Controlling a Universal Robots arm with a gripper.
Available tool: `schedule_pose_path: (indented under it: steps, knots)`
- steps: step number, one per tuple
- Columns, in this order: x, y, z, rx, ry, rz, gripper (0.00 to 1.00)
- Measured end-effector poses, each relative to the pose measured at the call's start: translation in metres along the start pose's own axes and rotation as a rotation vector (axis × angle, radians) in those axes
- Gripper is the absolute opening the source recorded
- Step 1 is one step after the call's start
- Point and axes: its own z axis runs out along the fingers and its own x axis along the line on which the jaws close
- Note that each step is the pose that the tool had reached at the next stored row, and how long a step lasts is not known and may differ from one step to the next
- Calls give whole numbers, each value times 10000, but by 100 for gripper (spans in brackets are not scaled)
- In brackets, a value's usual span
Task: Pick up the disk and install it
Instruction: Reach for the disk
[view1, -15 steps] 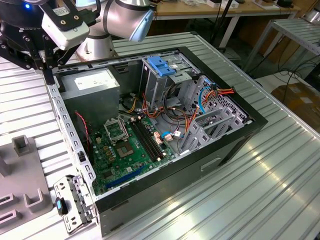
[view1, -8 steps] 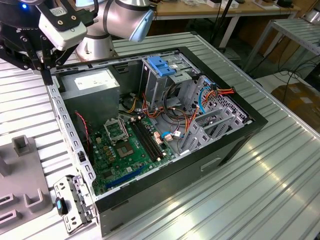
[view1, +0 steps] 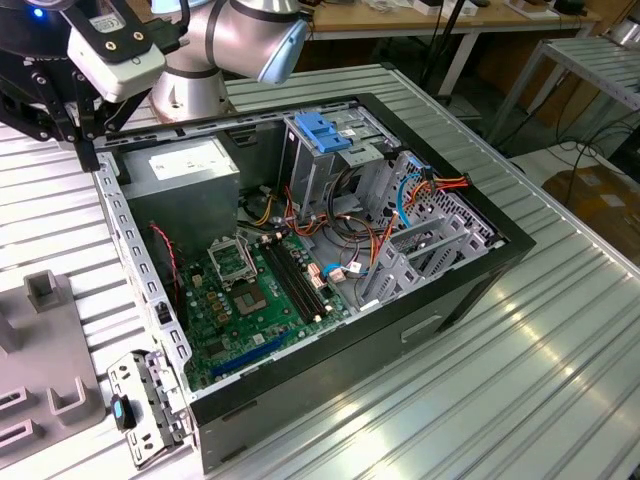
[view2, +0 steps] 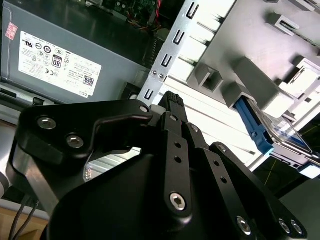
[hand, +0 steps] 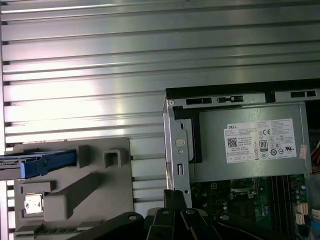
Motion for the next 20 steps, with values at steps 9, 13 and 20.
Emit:
schedule_pose_path:
  steps: [9,13,20]
  knots:
    - [113,-8,0,-7,1,1,10]
    - [151,-11,-1,-8,5,1,10]
    - [213,-16,-1,-10,18,1,10]
